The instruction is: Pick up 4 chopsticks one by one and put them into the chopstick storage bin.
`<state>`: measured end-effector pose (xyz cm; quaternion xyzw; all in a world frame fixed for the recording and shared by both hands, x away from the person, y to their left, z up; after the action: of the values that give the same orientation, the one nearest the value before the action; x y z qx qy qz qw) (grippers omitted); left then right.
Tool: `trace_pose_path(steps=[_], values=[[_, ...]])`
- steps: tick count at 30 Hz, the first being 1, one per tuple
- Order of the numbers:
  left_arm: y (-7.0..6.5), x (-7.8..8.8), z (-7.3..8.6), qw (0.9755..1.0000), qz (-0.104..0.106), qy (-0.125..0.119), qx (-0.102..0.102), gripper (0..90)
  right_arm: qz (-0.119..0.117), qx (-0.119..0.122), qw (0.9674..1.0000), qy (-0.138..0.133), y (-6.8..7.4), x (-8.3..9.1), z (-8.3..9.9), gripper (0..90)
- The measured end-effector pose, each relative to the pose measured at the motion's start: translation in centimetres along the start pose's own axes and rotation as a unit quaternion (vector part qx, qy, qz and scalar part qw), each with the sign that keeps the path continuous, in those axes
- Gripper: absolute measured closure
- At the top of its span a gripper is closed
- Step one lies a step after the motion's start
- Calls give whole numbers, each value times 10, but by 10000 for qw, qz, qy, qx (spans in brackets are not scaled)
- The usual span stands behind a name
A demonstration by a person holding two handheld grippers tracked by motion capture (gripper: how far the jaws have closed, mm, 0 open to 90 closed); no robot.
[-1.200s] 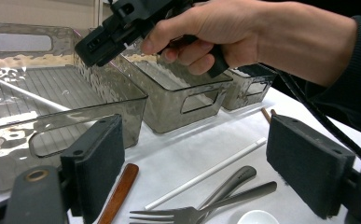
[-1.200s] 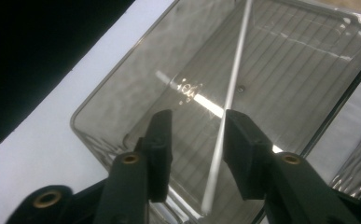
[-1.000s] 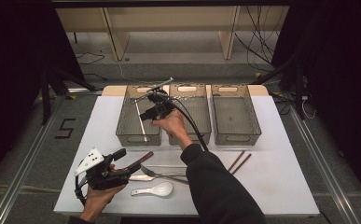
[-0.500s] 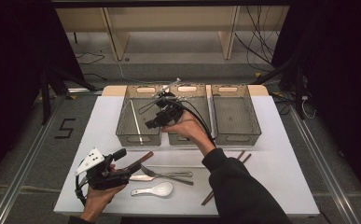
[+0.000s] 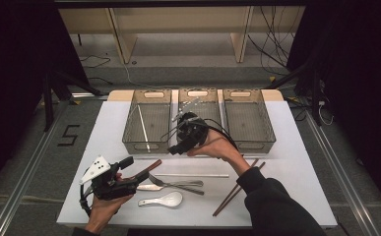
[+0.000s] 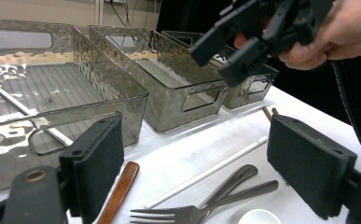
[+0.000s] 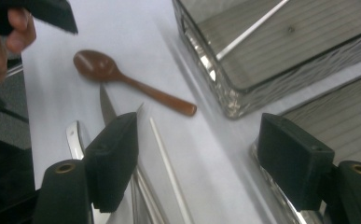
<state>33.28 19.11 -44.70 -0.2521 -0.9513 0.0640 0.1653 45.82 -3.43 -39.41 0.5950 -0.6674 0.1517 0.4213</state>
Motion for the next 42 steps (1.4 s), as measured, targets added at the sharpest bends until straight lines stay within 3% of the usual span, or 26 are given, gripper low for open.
trace_pose_path(steps=[8,15,20,27,29,30,37,40,42], values=[[0,0,0,10000,-4,4,-3,183,159,163,9989,417,5,-3,18,292],[0,0,0,10000,-2,3,-13,182,259,219,9957,863,3,-7,37,313],[0,0,0,10000,-1,12,-22,182,338,206,9916,1235,0,-11,52,336],[0,0,1,10000,10,37,-35,182,405,205,9866,1566,-5,-21,68,436],[0,0,1,10000,19,54,-56,182,413,316,9829,1765,-7,-24,72,467],[0,-1,1,10000,22,56,-59,182,404,266,9828,1782,-7,-26,74,488],[-1,-1,1,10000,23,55,-50,182,385,365,9737,2214,-9,-36,81,581],[-1,-1,1,10000,24,52,-48,182,354,329,9740,2215,-7,-39,81,616],[-1,-1,1,10000,28,58,-59,182,361,339,9718,2307,-8,-41,82,637]])
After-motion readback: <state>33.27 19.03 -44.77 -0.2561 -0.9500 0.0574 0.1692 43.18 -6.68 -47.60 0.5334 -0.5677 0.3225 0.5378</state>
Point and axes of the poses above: each handheld gripper's, and its own axes: x roughly backward along the jaws, z roughly out of its underside, y roughly to its left, the point moved 3 cm from there along -x, roughly forward along the jaws, and after that the axes turned 13 degrees about -z, right-handed, at the moved point
